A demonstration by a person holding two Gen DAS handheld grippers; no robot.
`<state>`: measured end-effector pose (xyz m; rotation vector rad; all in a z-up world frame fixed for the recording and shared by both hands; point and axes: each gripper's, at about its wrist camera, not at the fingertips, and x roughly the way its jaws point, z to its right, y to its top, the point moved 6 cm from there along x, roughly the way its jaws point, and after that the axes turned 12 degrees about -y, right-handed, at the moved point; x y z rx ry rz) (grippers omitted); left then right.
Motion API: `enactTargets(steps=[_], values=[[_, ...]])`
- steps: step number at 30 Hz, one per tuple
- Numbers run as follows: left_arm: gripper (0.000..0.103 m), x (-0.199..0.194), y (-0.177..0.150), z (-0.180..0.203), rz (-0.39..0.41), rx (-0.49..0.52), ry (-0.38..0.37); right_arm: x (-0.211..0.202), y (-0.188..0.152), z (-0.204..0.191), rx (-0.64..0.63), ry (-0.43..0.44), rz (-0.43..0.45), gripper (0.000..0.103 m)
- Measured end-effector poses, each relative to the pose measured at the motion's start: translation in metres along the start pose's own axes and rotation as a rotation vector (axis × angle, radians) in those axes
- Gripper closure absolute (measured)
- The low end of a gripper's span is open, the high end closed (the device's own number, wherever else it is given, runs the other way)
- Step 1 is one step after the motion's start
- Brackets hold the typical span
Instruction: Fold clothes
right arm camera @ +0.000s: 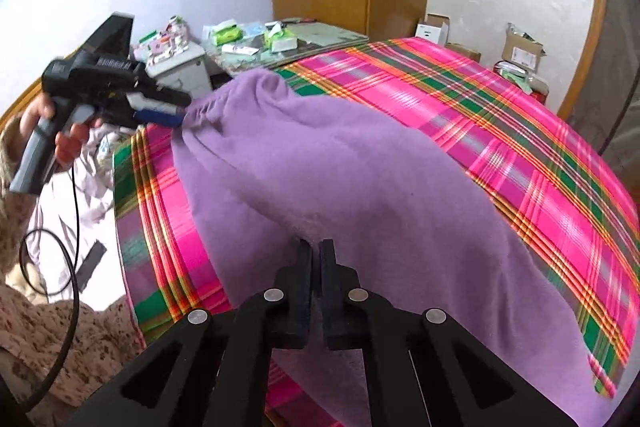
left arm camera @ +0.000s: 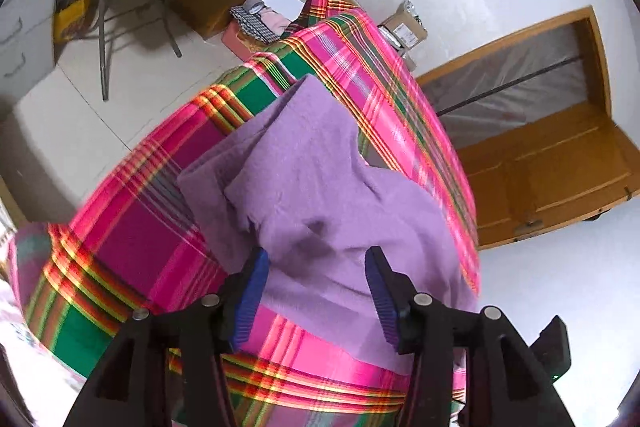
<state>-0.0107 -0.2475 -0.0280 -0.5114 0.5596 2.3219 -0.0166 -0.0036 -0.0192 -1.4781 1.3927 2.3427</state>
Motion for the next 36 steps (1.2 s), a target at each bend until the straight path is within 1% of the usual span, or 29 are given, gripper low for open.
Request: enactTargets(steps=[2,6,10,17,21,23,26,29,32,34,36], values=[[0.051,0.005,-0.002,-0.001,-0.005,-0.032,-0.026,-0.003,0.001,0.0,-0.001,0.005,0.008,0.099],[0.051,0.023,0.001,-0.005,-0.028,-0.065,-0.045,-0.008,0.001,-0.001,-0.001,0.01,0.023,0.099],[0.051,0.031,0.006,-0.006,-0.02,-0.094,-0.054,-0.014,0.001,-0.001,0.009,0.022,0.037,0.099],[0.05,0.024,-0.003,-0.002,-0.03,-0.092,-0.062,-0.016,0.007,0.005,0.039,0.001,0.057,0.099],[0.049,0.029,-0.01,-0.001,-0.053,-0.126,-0.117,-0.014,0.01,0.009,0.058,-0.002,0.061,0.099],[0.049,0.035,-0.012,-0.002,-0.067,-0.129,-0.128,-0.016,0.011,0.01,0.066,0.001,0.066,0.099],[0.049,0.04,-0.009,-0.007,-0.045,-0.174,-0.13,-0.018,0.01,0.009,0.055,0.008,0.07,0.099],[0.05,0.04,0.0,-0.012,-0.003,-0.185,-0.118,-0.018,0.007,0.006,0.038,0.014,0.064,0.099],[0.064,0.035,0.01,-0.015,0.051,-0.214,-0.127,-0.016,0.004,0.003,0.022,0.021,0.05,0.099],[0.083,0.033,0.017,-0.016,0.079,-0.226,-0.136,-0.015,0.003,0.002,0.015,0.021,0.045,0.099],[0.098,0.03,0.023,-0.012,0.1,-0.205,-0.143,-0.018,0.005,0.001,0.007,0.017,0.056,0.099]])
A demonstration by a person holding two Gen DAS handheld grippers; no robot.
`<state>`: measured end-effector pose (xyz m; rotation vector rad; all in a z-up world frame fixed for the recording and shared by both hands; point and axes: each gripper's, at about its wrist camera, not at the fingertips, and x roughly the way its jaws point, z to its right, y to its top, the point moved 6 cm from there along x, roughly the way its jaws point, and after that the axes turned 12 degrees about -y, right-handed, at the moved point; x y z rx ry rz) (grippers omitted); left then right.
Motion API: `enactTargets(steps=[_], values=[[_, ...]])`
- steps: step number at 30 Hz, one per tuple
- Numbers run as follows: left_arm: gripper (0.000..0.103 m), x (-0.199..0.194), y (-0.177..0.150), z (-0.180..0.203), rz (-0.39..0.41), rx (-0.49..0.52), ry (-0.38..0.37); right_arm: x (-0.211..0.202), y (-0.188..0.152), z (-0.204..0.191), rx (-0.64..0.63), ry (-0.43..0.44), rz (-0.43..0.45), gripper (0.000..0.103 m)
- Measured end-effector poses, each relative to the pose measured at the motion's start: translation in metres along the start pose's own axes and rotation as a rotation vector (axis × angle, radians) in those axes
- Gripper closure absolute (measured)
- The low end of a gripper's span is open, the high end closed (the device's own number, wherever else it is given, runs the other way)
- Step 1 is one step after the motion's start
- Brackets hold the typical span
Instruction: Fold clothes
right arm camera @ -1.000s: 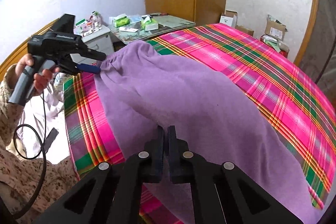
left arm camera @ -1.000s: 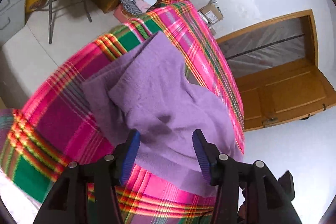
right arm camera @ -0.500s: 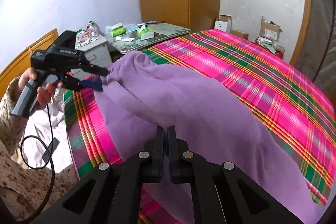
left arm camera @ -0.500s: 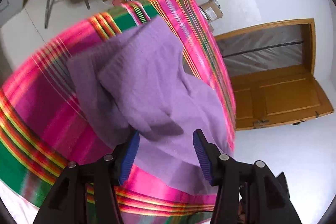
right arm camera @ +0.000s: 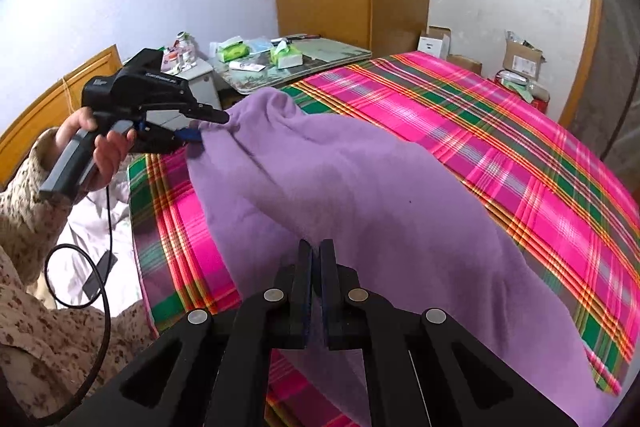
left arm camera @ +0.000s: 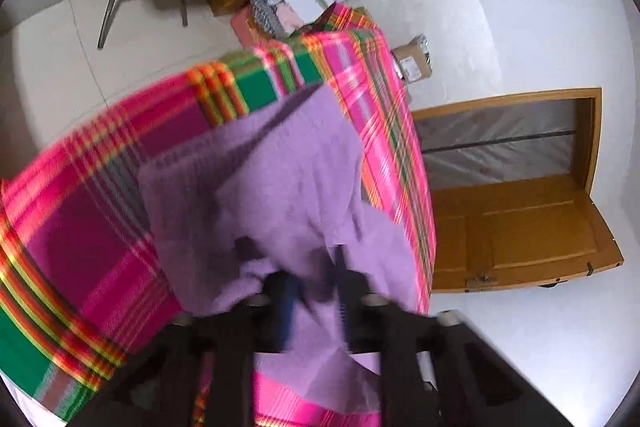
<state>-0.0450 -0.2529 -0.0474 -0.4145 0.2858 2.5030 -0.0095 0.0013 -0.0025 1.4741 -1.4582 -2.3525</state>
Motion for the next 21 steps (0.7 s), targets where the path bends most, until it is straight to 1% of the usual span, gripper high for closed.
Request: enactTargets(steps=[4,6,8,11,16,19,21], values=[[0.099,-0.01,0.009,0.027,0.042,0.091,-0.047,-0.008,0.007,0.001,-0.007,-0.012,0.025,0.099],[0.1,-0.015,0.012,0.041,0.071,0.139,-0.058,-0.012,0.01,0.0,-0.006,-0.014,0.036,0.099],[0.1,-0.024,0.013,0.046,0.093,0.173,-0.053,-0.017,0.011,-0.006,-0.02,-0.002,0.043,0.099],[0.1,-0.029,0.007,0.031,0.082,0.159,-0.023,-0.018,0.007,-0.018,-0.063,0.018,0.032,0.099],[0.1,-0.025,-0.002,-0.02,0.03,0.055,0.069,0.006,-0.015,-0.028,-0.068,0.072,-0.077,0.099],[0.1,-0.028,-0.005,-0.036,0.019,0.04,0.099,0.025,-0.032,-0.034,-0.079,0.096,-0.145,0.099],[0.099,-0.03,-0.007,-0.037,0.006,0.05,0.109,0.035,-0.039,-0.037,-0.085,0.101,-0.177,0.099]])
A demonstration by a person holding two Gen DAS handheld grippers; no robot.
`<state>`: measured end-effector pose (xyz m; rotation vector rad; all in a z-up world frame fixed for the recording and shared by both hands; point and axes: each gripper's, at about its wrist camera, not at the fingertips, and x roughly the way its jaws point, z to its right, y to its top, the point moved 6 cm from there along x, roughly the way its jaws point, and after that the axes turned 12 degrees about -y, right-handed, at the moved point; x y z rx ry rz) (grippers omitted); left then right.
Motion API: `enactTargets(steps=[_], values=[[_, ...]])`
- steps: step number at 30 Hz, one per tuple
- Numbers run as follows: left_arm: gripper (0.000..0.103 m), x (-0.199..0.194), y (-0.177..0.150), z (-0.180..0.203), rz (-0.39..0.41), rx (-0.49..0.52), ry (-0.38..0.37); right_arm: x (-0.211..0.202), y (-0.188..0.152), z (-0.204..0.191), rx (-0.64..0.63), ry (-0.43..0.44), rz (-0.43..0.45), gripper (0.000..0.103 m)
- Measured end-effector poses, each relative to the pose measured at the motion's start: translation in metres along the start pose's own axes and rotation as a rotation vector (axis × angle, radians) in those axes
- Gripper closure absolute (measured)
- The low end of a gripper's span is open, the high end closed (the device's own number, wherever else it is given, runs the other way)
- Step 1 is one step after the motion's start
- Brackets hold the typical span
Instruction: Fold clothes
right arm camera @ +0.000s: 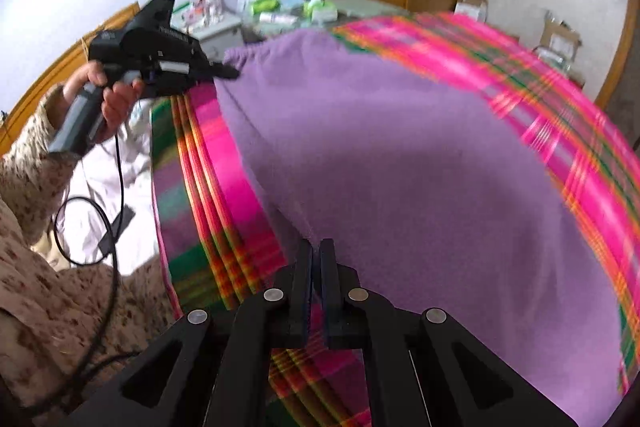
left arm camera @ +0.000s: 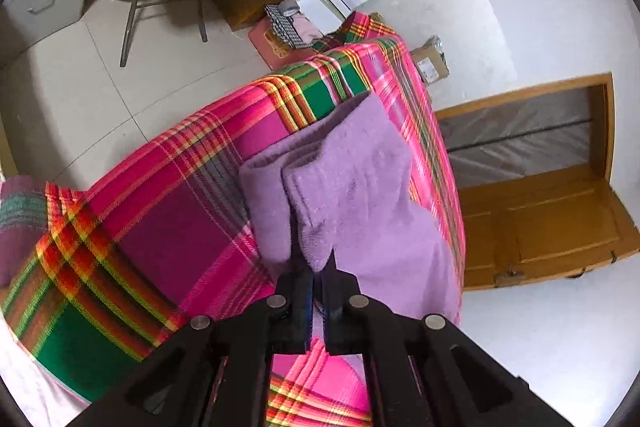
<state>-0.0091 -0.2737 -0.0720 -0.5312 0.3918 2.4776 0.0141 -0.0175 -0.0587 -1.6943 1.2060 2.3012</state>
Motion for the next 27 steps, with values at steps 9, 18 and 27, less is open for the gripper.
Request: enactTargets(steps=[9,18,27], values=[[0.066,-0.037,0.02,0.017,0.056,0.133,0.056,0.007,0.005,-0.005,-0.07,0.033,-0.065,0.094],[0.055,-0.003,0.07,0.049,-0.039,0.279,0.062,-0.015,0.024,0.002,-0.075,0.014,0.01,0.082],[0.055,0.057,0.094,0.044,-0.185,0.225,0.042,-0.011,0.035,0.053,0.221,0.019,0.054,0.081]])
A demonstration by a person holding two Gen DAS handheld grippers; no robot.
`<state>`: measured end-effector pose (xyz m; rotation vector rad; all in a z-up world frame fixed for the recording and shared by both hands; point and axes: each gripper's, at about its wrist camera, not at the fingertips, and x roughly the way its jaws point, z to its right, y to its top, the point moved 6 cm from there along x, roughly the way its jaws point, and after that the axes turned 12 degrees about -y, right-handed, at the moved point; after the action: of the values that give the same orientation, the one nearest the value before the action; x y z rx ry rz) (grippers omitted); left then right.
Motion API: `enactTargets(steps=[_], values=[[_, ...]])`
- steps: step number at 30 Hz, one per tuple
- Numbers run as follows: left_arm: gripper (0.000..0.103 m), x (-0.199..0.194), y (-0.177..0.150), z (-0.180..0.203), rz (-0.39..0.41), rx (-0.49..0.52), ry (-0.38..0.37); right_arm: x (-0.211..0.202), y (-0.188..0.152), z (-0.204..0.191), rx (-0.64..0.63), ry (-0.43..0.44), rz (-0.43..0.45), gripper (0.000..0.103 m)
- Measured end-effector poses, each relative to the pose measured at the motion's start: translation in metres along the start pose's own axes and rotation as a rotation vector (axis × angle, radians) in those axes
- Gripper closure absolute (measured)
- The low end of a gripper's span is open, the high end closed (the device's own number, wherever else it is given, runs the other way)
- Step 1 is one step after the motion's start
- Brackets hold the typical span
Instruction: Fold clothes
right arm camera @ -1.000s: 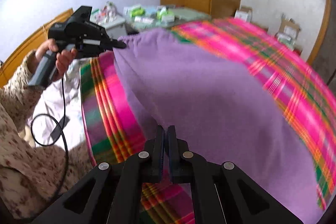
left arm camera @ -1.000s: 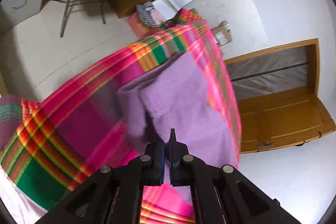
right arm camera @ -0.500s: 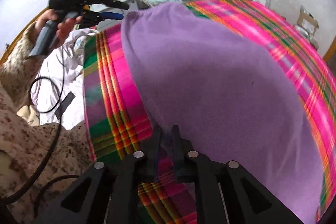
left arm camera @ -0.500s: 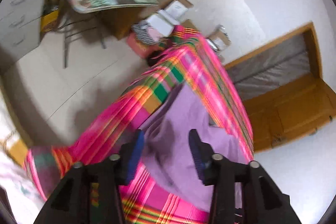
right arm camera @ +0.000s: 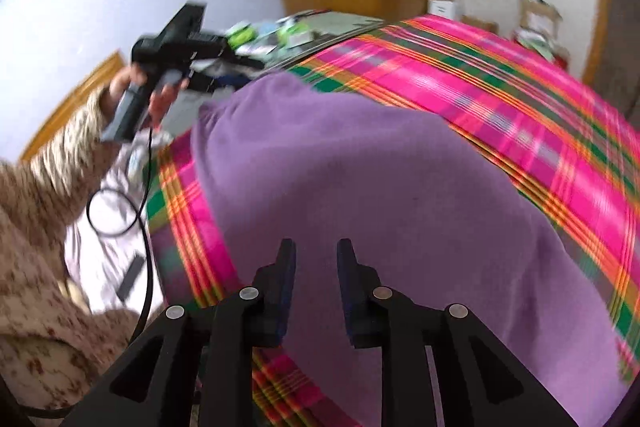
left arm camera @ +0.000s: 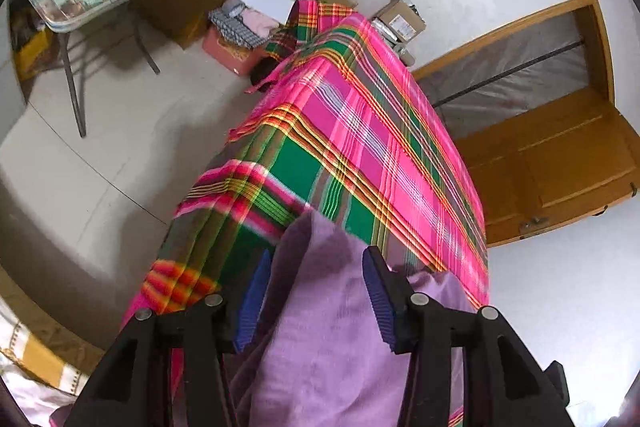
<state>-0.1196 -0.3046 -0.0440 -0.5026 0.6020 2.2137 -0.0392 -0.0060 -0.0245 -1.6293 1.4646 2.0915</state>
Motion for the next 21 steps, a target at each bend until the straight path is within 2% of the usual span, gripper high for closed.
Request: enactTargets(steps=[4,6,8,9,13,15,19,21], values=[[0.056,0.014,0.003,-0.003,-0.032,-0.024,0.0,0.002,0.007,0.017,0.088,0.004,0.009,0.081],[0.062,0.016,0.004,-0.005,-0.03,-0.044,0.005,0.006,0.01,0.019,0.106,0.006,0.012,0.081],[0.081,0.013,0.005,-0.01,-0.012,-0.069,0.019,0.009,0.014,0.021,0.122,0.007,0.016,0.081],[0.096,0.011,0.006,-0.01,0.002,-0.067,0.018,0.011,0.015,0.022,0.132,0.008,0.017,0.081],[0.099,-0.002,0.009,-0.008,0.062,-0.056,0.012,0.02,0.018,0.027,0.169,0.007,0.016,0.081],[0.1,-0.013,0.01,-0.005,0.105,-0.029,0.036,0.024,0.019,0.03,0.184,0.006,0.014,0.081],[0.1,-0.038,0.013,0.0,0.201,-0.008,0.015,0.024,0.021,0.035,0.208,-0.004,0.032,0.081],[0.1,-0.037,0.013,-0.009,0.211,-0.009,0.047,0.025,0.022,0.038,0.221,-0.009,0.04,0.081]])
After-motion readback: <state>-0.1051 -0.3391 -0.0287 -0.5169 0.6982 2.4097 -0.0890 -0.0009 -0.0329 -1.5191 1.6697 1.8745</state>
